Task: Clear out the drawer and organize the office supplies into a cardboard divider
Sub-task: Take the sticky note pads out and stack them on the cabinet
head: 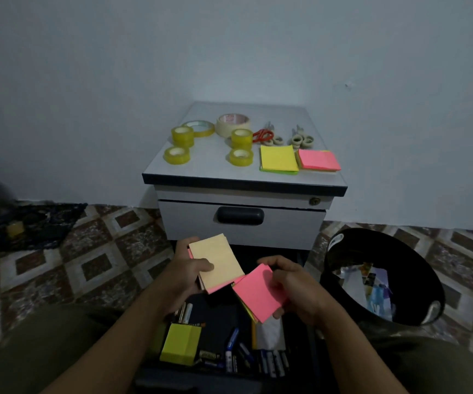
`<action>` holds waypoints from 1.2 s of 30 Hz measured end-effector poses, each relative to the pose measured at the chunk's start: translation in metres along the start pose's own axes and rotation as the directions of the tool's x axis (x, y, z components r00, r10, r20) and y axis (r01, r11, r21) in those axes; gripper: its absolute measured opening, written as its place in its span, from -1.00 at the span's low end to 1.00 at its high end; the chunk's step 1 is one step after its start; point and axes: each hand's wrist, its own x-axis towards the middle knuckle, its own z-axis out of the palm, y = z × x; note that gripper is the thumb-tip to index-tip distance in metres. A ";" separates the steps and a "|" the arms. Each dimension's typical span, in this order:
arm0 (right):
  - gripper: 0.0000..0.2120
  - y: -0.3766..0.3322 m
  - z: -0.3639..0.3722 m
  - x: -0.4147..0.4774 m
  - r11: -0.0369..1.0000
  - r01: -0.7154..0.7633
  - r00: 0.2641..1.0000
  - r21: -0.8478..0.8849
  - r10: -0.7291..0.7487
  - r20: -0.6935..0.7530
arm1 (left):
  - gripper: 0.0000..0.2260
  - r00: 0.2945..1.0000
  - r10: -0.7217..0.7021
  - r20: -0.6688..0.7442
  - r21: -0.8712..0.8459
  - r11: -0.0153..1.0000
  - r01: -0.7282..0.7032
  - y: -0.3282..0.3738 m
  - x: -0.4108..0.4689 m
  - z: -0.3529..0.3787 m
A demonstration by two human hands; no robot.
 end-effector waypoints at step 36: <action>-0.81 -0.228 -0.124 0.064 0.946 0.064 0.796 -0.318 -0.240 -0.555 | -0.64 0.988 0.087 0.126 0.771 0.619 -0.152 0.238 0.105 0.169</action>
